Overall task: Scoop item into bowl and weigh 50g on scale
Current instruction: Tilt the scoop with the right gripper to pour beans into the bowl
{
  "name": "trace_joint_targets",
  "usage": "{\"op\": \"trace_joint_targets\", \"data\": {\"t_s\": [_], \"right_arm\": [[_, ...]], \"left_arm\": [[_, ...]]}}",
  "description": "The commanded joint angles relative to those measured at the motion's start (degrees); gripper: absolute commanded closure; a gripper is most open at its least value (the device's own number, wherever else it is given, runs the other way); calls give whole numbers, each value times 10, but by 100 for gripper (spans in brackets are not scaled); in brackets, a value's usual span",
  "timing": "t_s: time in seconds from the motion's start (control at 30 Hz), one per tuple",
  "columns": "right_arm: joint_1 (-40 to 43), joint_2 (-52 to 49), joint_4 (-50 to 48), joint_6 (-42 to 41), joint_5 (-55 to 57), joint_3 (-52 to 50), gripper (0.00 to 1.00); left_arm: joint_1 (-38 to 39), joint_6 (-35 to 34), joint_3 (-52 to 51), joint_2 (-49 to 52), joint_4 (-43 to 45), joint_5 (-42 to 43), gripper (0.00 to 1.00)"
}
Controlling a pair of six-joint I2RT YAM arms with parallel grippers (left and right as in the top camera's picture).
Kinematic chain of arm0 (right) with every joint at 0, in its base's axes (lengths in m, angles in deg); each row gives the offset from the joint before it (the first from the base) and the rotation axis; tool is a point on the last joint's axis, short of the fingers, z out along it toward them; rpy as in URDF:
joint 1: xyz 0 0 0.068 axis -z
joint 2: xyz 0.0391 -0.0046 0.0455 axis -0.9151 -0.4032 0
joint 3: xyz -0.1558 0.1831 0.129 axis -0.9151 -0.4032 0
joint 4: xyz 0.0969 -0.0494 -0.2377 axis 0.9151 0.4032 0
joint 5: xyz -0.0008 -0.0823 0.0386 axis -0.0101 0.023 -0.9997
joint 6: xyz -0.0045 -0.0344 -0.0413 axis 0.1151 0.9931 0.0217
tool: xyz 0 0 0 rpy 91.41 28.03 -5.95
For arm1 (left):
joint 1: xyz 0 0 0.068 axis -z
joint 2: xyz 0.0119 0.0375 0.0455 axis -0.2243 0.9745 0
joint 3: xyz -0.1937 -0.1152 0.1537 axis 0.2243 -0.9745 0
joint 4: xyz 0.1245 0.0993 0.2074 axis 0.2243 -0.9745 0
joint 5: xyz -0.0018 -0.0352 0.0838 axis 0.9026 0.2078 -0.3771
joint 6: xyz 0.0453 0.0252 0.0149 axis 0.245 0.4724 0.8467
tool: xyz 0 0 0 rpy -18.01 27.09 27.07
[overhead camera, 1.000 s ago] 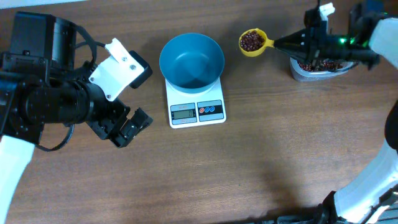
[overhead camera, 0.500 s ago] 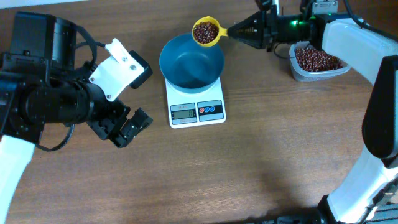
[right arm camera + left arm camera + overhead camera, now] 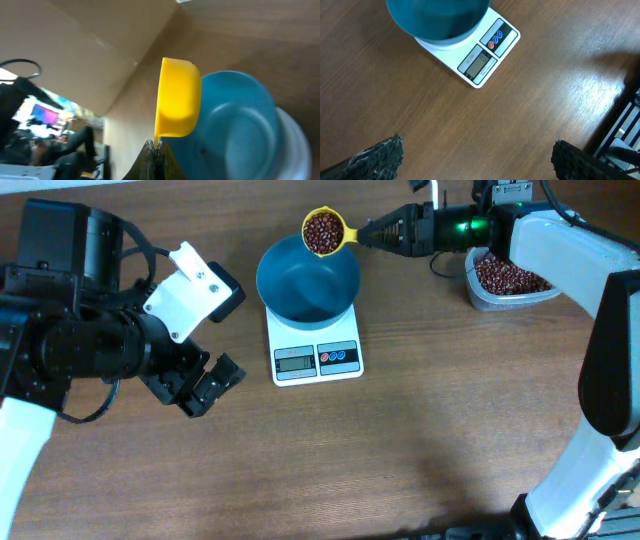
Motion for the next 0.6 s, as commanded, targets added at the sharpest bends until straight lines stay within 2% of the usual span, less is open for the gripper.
{"op": "trace_joint_targets", "data": {"t_s": [0.0,0.07,0.37,0.57], "right_arm": [[-6,18,-3,28,48,4,96],[-6,17,-3,31,47,4,96],[-6,17,10,181,47,4,96],[-6,17,9,203,48,4,96]], "left_arm": [[1,11,-1,-2,0,8,1],[1,11,-1,-2,0,8,1],[1,11,-1,-2,0,8,1],[1,11,-1,-2,0,8,1]]}}
